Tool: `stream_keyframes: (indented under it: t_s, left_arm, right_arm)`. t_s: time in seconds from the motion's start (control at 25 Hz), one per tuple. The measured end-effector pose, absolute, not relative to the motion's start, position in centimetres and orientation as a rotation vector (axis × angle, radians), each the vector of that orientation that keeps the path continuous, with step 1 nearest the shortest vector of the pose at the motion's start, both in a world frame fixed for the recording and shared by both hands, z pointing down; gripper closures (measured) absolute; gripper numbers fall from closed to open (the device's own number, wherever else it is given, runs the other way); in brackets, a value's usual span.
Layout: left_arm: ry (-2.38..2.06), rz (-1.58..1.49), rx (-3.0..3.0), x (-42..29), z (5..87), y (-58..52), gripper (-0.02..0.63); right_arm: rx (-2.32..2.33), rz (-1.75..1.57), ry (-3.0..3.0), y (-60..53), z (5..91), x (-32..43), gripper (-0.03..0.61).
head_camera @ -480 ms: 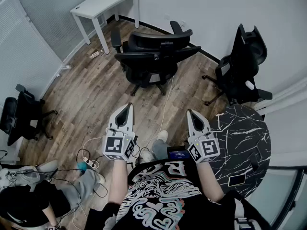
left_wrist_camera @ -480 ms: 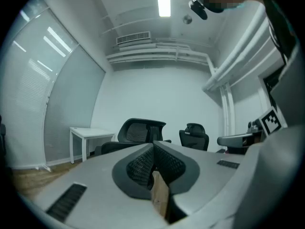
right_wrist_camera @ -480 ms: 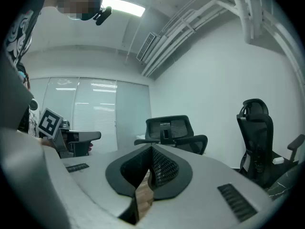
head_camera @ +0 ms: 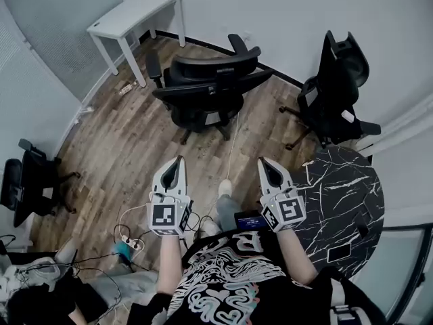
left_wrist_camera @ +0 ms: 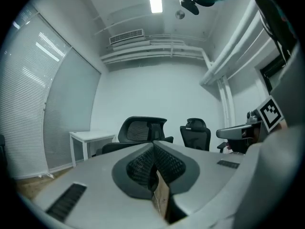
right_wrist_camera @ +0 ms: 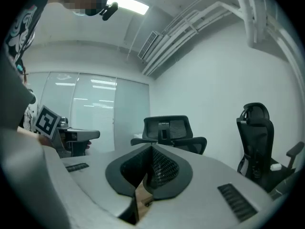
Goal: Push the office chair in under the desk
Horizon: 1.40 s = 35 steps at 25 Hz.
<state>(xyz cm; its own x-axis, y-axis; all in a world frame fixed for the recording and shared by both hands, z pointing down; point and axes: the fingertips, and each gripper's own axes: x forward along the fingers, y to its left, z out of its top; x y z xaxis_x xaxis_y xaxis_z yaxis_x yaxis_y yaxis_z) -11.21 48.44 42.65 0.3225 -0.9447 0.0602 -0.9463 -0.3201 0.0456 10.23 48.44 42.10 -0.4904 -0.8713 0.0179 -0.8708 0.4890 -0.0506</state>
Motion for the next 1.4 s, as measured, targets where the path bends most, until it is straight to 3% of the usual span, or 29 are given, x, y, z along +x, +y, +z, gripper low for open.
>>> stream_keyframes:
  t_s: [1.4]
  left_arm:
    - [-1.862,0.237,2.488,-13.0,43.9,24.0,0.584]
  right_arm:
    - [-1.493,-0.011,2.850,23.5,44.1,4.1,0.538]
